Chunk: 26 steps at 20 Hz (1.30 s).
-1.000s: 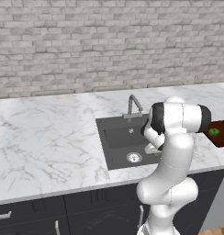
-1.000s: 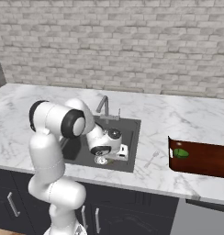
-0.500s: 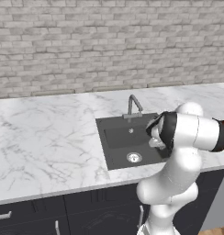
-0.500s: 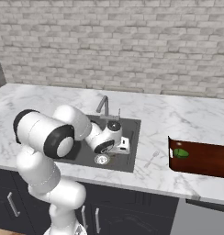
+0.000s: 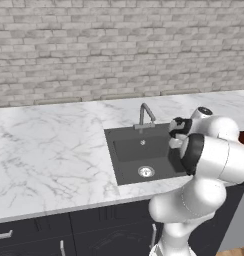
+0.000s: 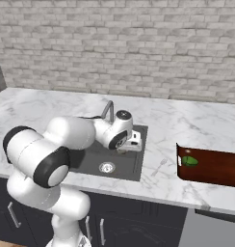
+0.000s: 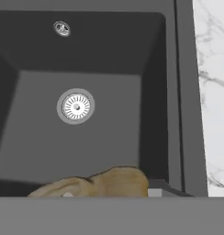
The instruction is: Pick up all produce items and place them in the sink. Turn on the sink faucet to wash them. Then turn the sink off and put them in the tray.
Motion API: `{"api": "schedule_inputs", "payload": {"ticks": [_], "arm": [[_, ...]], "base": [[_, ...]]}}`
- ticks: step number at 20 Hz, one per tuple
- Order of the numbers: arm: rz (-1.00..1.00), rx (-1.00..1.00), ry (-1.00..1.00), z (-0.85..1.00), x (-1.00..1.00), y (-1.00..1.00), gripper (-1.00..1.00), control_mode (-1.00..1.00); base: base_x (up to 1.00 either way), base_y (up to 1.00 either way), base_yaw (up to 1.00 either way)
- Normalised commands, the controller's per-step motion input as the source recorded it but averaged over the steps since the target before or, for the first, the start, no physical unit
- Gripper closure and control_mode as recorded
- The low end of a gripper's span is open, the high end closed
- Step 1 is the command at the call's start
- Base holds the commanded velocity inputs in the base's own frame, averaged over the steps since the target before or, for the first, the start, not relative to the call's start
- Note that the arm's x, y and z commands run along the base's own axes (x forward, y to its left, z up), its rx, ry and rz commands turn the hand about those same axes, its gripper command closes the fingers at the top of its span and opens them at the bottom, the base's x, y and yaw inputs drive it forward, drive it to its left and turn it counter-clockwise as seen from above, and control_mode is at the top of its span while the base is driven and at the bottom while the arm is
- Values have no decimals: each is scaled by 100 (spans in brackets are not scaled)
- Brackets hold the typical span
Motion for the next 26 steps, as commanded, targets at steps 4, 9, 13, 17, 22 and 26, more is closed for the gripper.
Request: {"api": "schedule_inputs", "payload": {"ticks": [4,9,13,17,22,26], "arm": [[-1,0,11,46,0,-49,100,-100],[-5,0,12,43,0,-54,100,-100],[-6,0,14,35,0,-55,100,-100],[-8,1,13,31,0,-54,100,-100],[-11,1,11,24,0,-53,100,-100],[-12,1,8,11,0,-52,100,-100]], "base": [[0,0,0],[0,0,0],[0,0,0],[0,0,0],[0,0,0],[0,0,0]]}}
